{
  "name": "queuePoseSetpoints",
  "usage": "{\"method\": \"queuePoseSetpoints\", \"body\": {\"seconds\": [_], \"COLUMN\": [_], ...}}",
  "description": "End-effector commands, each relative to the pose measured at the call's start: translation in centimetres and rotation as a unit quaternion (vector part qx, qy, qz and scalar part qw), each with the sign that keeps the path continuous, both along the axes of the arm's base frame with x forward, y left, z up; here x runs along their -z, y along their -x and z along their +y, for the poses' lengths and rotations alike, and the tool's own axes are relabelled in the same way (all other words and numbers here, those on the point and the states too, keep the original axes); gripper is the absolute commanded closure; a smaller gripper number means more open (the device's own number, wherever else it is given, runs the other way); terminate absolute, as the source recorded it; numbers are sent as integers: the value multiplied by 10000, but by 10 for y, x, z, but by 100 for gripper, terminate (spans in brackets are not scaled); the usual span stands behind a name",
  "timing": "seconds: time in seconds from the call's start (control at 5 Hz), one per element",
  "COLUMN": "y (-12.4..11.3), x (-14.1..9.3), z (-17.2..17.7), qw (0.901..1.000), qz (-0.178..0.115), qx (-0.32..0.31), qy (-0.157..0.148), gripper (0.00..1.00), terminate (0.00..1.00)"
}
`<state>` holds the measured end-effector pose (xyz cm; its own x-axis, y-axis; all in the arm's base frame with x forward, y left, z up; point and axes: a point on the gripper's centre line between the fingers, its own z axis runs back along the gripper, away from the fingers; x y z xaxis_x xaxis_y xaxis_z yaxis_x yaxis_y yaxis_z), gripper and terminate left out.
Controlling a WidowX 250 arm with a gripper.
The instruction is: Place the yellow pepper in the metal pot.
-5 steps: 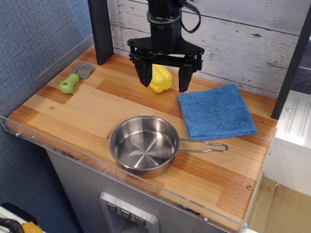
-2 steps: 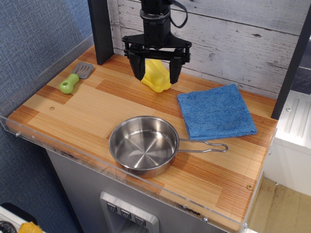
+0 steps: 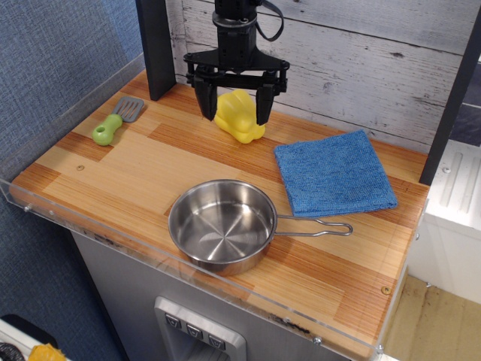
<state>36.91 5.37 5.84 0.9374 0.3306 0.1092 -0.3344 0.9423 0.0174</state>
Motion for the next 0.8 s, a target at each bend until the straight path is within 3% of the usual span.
{"method": "queuePoseSetpoints", "body": {"seconds": [0.0,0.4,0.6], "y": [-2,-11,-17], "x": [-15,-3,-1], "z": [-9,-15,-14], "qw": [9991,9976,9961], "qz": [-234,-338,-532], "qx": [-271,-462,-586], "qy": [-210,-386,-384], "gripper": [0,0,0], "terminate": [0,0,0]}}
